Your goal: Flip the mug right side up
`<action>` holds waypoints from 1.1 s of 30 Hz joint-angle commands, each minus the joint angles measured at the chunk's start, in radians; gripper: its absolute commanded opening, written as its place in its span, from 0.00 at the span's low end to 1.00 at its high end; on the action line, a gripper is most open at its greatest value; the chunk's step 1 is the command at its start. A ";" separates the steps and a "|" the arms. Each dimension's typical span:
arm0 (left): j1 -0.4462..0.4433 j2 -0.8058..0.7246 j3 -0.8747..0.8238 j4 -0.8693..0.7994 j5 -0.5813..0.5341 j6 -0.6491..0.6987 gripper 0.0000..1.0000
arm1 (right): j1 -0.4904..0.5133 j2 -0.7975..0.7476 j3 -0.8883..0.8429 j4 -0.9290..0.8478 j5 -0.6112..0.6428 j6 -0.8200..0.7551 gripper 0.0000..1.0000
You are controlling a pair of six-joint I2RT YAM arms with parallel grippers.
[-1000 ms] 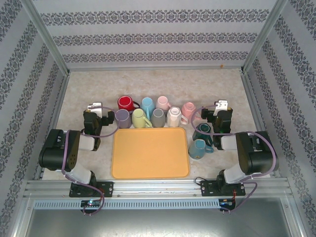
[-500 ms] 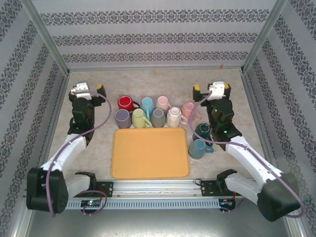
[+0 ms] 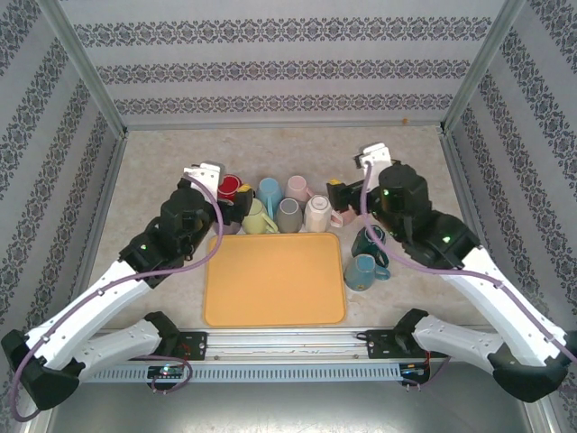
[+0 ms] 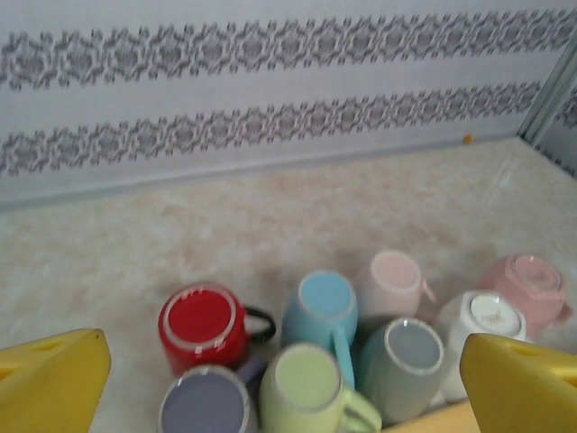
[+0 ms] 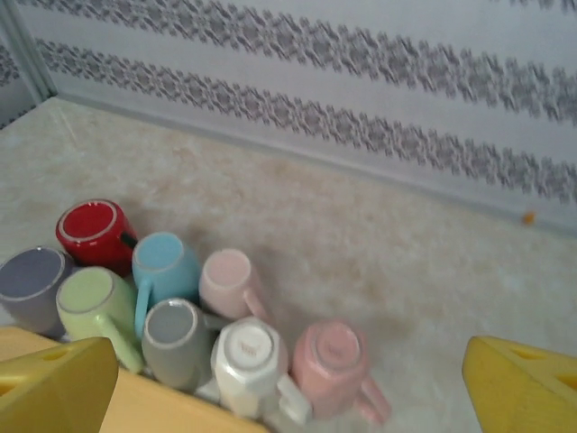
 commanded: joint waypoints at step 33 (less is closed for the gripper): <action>0.024 0.052 -0.034 -0.204 0.430 -0.117 1.00 | -0.281 0.416 -0.065 -0.448 -0.184 0.116 0.98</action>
